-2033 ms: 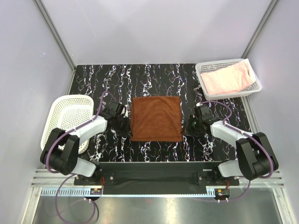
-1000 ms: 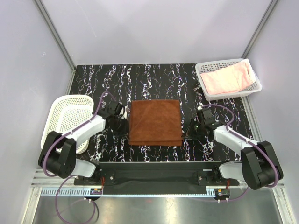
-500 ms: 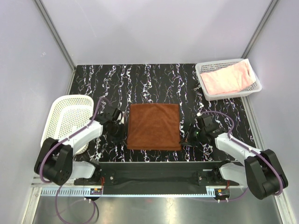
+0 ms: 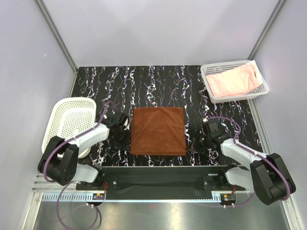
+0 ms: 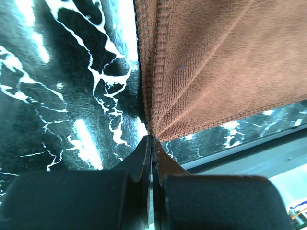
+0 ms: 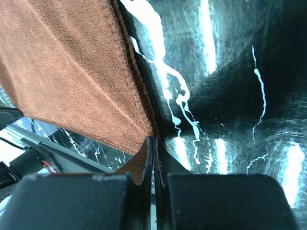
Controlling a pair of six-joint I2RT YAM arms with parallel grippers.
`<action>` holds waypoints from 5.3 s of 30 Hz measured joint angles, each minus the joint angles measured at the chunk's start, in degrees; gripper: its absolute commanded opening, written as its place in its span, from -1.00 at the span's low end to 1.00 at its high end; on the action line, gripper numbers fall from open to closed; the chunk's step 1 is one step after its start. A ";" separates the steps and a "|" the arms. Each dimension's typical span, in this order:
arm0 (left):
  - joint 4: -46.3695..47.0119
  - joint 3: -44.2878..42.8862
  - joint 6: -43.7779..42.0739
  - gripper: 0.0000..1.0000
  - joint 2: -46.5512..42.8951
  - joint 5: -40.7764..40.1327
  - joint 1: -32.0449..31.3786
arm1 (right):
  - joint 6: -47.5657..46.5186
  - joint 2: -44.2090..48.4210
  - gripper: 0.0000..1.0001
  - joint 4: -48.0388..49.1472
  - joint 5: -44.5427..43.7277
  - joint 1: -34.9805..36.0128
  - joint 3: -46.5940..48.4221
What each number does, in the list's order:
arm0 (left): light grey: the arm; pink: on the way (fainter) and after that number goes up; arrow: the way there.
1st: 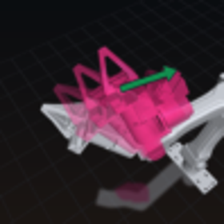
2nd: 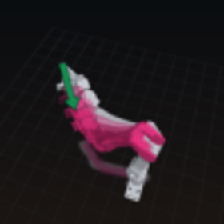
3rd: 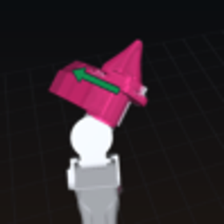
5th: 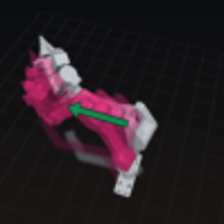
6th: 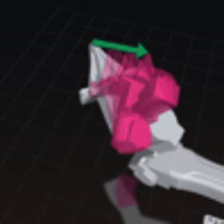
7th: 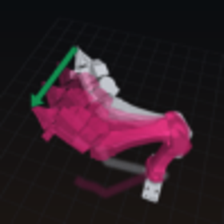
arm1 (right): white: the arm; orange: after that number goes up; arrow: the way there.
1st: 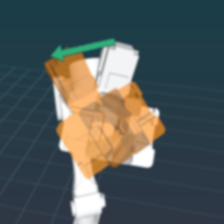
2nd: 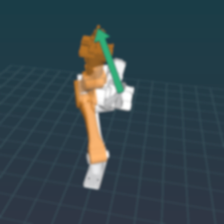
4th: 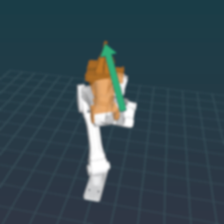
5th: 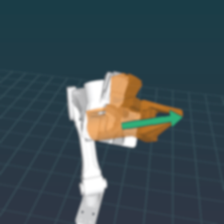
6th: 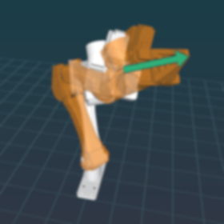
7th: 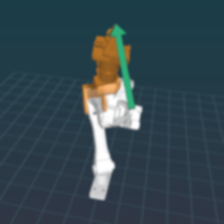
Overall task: Fold and stack the towels
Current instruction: Fold the towel
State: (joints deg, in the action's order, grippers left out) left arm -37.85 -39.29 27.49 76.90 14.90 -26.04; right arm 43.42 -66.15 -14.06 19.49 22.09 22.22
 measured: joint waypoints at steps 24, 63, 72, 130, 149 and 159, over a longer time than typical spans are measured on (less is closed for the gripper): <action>-2.43 1.55 4.35 -1.00 -4.44 -1.92 -1.55 | 7.06 12.87 -1.00 0.59 5.42 2.01 -9.31; 3.30 -37.99 -14.43 -0.25 30.21 8.07 8.41 | -16.46 -34.14 -0.36 -3.72 -5.16 -4.37 39.19; 0.94 -45.79 -15.96 -0.24 41.18 5.86 10.38 | -24.22 -42.01 -0.41 -5.62 -7.65 -6.36 45.27; -14.05 -68.11 -48.85 -0.16 56.35 24.24 14.91 | -68.02 -68.19 -0.11 -44.37 19.26 -14.34 85.18; -16.96 -69.16 -51.52 -0.55 57.22 24.33 14.64 | -69.37 -69.68 -0.31 -45.79 20.28 -14.88 86.53; -19.19 -71.10 -51.91 -1.00 58.14 24.28 14.34 | -68.30 -69.37 -1.00 -43.17 19.19 -15.04 85.02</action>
State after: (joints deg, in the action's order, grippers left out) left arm -57.04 -110.39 -24.43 135.04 39.18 -11.70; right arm -24.88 -135.52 -57.23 38.68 7.05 107.24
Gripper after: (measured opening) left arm 0.024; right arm 0.013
